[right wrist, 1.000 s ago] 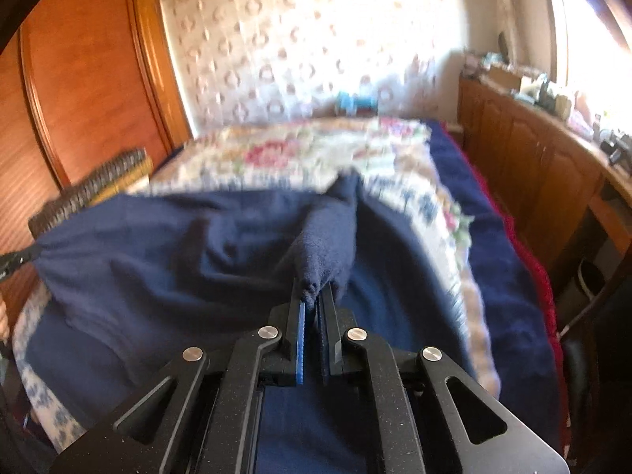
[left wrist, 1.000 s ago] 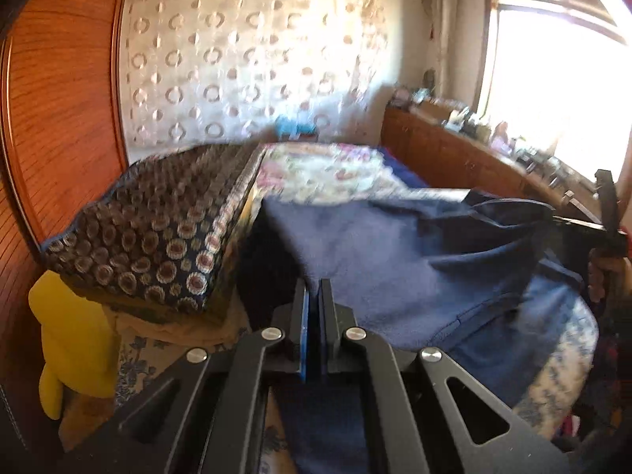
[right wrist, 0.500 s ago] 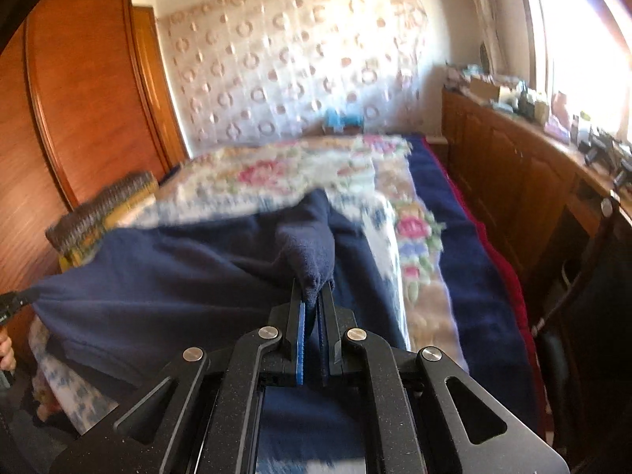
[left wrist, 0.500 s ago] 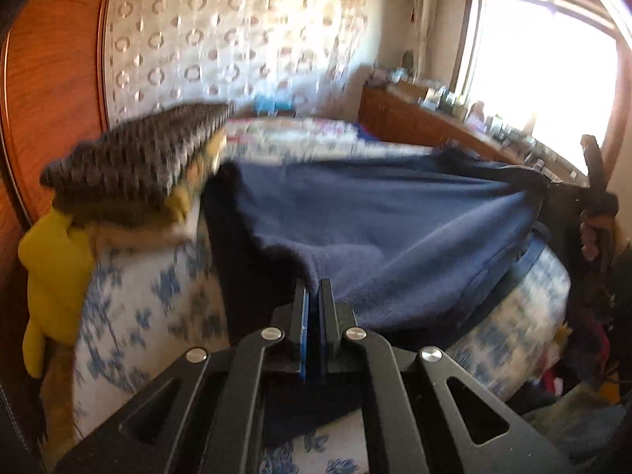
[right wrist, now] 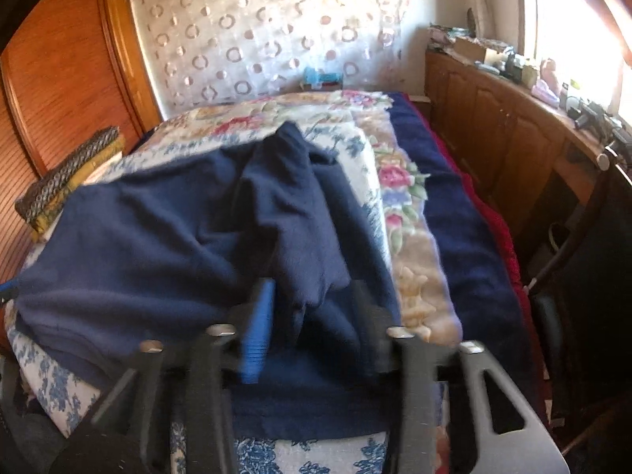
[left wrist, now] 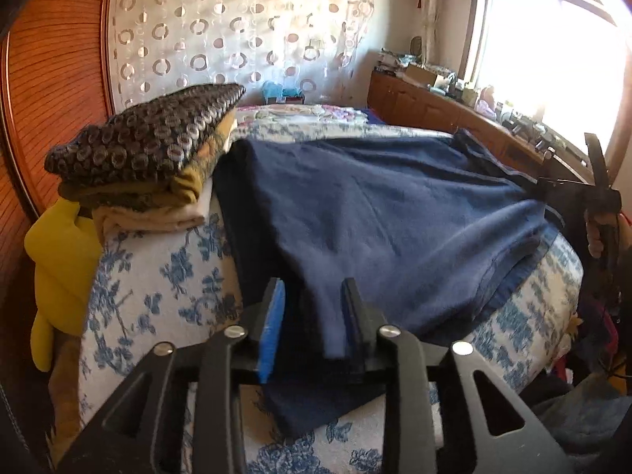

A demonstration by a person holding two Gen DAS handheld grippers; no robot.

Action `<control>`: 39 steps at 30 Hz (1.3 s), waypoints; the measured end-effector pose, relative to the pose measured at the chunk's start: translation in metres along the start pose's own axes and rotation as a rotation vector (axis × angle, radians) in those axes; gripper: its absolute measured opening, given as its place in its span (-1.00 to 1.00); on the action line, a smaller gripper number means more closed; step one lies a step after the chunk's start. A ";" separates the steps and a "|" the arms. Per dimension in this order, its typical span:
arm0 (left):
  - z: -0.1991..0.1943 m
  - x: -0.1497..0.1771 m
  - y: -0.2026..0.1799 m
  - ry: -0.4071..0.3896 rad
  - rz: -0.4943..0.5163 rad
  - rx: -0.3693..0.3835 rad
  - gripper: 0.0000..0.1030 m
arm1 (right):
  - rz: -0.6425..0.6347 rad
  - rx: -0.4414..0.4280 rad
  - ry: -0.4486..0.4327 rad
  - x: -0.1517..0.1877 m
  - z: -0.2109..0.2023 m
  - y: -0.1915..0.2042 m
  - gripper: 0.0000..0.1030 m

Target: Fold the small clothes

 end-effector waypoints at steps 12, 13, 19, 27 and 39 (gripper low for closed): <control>0.060 -0.065 0.017 0.035 0.035 0.009 -0.16 | -0.079 -0.059 -0.004 -0.079 0.041 0.028 -0.03; 0.066 -0.067 0.018 0.043 0.038 0.004 -0.16 | -0.089 -0.064 0.006 -0.088 0.052 0.033 -0.03; 0.108 -0.068 0.027 0.125 0.034 -0.006 -0.15 | -0.093 -0.060 0.043 -0.128 0.108 0.036 -0.03; 0.126 -0.059 0.019 0.147 0.103 -0.058 -0.10 | -0.104 -0.113 0.151 -0.144 0.164 0.039 -0.48; 0.124 -0.057 0.024 0.143 0.088 -0.046 -0.06 | 0.103 0.082 -0.048 -0.163 0.130 -0.029 -0.93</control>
Point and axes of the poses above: each gripper's, at about its wrist camera, not at the fingertips, and z roughly the way its jaws point, y to its left, x to its underside, the point moved 4 cm from there along z, roughly the way its jaws point, and after that the axes turned 9 degrees about z, right-handed, at the moved point
